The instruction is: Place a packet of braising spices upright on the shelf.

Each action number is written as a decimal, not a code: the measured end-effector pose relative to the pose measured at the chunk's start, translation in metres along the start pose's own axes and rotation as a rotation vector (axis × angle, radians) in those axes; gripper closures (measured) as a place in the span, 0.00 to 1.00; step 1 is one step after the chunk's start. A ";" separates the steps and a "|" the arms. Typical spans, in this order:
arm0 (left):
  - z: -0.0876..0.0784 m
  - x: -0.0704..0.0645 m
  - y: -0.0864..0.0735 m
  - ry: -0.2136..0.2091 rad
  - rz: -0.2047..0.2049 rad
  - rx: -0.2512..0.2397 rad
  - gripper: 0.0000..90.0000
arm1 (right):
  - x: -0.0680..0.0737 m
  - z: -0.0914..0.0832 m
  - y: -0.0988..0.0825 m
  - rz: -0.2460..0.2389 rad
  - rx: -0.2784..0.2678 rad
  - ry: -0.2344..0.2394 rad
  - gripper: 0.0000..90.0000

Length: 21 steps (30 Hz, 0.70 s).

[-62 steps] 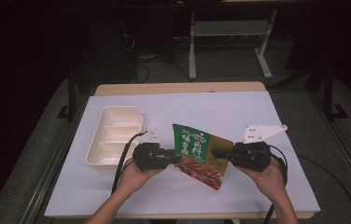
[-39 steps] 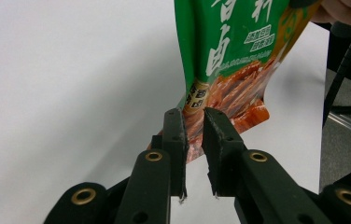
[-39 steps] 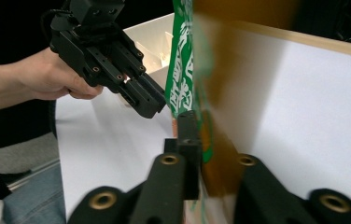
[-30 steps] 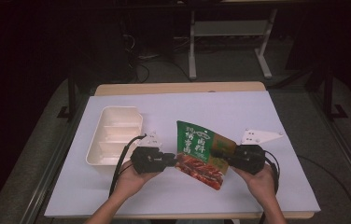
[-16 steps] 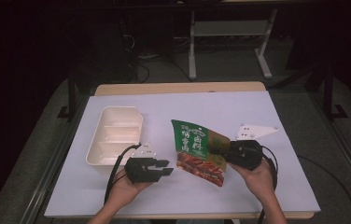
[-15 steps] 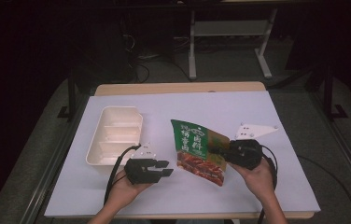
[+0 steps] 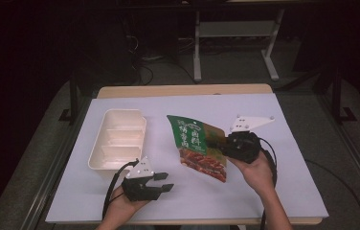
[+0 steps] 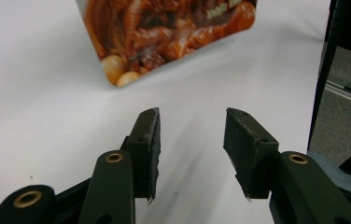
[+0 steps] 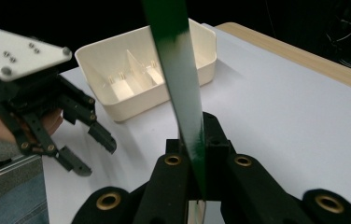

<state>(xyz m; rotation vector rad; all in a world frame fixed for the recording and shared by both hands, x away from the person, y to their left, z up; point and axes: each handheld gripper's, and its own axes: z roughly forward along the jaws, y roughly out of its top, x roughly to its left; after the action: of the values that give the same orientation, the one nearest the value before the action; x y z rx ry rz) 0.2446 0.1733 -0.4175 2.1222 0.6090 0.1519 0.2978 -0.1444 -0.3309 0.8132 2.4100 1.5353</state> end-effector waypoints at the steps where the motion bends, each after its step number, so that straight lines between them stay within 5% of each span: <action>1: 0.000 0.001 -0.001 0.003 0.014 0.004 0.62 | -0.001 0.002 0.002 0.003 -0.001 0.002 1.00; 21: -0.005 -0.007 -0.014 0.024 0.056 -0.025 0.52 | -0.001 0.036 0.038 -0.013 0.002 -0.007 1.00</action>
<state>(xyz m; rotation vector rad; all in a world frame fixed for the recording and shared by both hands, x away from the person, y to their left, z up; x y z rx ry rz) 0.2317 0.1801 -0.4252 2.1173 0.5590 0.2153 0.3271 -0.1045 -0.3143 0.8003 2.4078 1.5234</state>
